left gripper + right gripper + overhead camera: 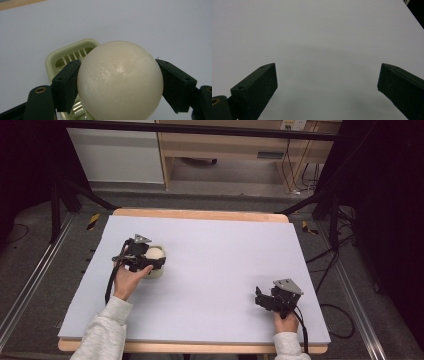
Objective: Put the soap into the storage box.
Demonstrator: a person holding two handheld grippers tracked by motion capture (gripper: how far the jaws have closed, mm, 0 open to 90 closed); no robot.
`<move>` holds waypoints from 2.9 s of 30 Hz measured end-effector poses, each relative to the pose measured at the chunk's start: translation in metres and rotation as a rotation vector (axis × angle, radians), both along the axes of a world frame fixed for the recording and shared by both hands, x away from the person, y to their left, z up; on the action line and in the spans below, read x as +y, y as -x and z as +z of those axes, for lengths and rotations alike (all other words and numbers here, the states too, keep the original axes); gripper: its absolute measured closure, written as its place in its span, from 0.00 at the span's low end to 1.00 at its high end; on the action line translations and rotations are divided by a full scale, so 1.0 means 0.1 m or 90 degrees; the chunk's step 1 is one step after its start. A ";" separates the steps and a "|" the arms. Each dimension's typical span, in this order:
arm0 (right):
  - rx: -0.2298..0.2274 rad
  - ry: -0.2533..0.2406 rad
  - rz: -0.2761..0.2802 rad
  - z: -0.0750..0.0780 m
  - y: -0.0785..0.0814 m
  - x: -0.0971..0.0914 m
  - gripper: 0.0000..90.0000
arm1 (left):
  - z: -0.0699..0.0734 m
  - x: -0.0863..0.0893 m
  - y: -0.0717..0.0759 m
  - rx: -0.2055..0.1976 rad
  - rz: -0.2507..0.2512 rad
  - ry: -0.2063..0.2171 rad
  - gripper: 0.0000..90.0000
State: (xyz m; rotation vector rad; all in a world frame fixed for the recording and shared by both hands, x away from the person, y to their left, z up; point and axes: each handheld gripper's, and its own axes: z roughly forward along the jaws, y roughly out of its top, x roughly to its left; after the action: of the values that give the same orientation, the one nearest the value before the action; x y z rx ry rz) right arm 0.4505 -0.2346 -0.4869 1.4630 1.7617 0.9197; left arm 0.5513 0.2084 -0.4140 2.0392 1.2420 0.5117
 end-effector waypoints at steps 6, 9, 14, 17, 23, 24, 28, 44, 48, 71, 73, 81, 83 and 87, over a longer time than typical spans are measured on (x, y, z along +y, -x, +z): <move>0.001 0.000 0.000 0.00 0.00 0.00 0.03 | -0.04 0.06 -0.06 0.005 0.014 0.002 0.27; 0.002 0.000 0.000 0.00 0.00 0.00 0.04 | -0.04 0.09 -0.07 0.006 0.018 0.000 0.27; 0.001 0.002 0.000 0.00 0.00 0.00 0.04 | -0.05 0.13 -0.10 0.006 0.029 0.008 0.27; 0.002 0.003 0.000 0.00 -0.01 0.00 0.03 | -0.07 0.15 -0.12 0.010 0.030 0.006 0.27; 0.002 0.004 0.000 0.00 0.00 0.00 0.04 | -0.11 0.14 -0.15 0.014 0.030 0.001 0.27; 0.002 0.004 0.000 0.00 0.00 0.00 0.04 | -0.11 0.14 -0.16 0.015 0.029 -0.002 0.27; 0.002 0.004 0.000 0.00 -0.01 0.00 0.04 | -0.13 0.14 -0.17 0.018 0.032 -0.005 0.27; 0.002 0.005 0.000 0.00 -0.01 0.00 0.04 | -0.22 0.15 -0.23 0.030 0.036 -0.015 0.27; 0.001 0.005 0.000 0.00 -0.01 0.01 0.04 | -0.24 0.14 -0.24 0.037 0.034 -0.018 0.27; -0.002 0.009 0.002 0.00 0.00 0.01 0.04 | -0.32 0.13 -0.25 0.044 0.039 -0.032 0.27; -0.001 0.009 0.002 0.00 0.00 0.01 0.04 | -0.32 0.13 -0.25 0.043 0.039 -0.033 0.26; -0.002 0.008 0.001 0.00 0.00 0.01 0.04 | -0.32 0.13 -0.24 0.042 0.037 -0.031 0.26; -0.002 0.008 0.001 0.00 0.00 0.01 0.03 | -0.32 0.13 -0.24 0.042 0.037 -0.031 0.26; -0.002 0.010 0.002 0.00 0.00 0.01 0.04 | -0.31 0.13 -0.23 0.039 0.037 -0.029 0.24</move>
State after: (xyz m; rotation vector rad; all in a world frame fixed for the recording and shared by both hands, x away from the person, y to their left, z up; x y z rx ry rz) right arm 0.4503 -0.2334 -0.4871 1.4484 1.7647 0.9077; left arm 0.5746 0.2218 -0.4452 2.0759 1.3402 0.5117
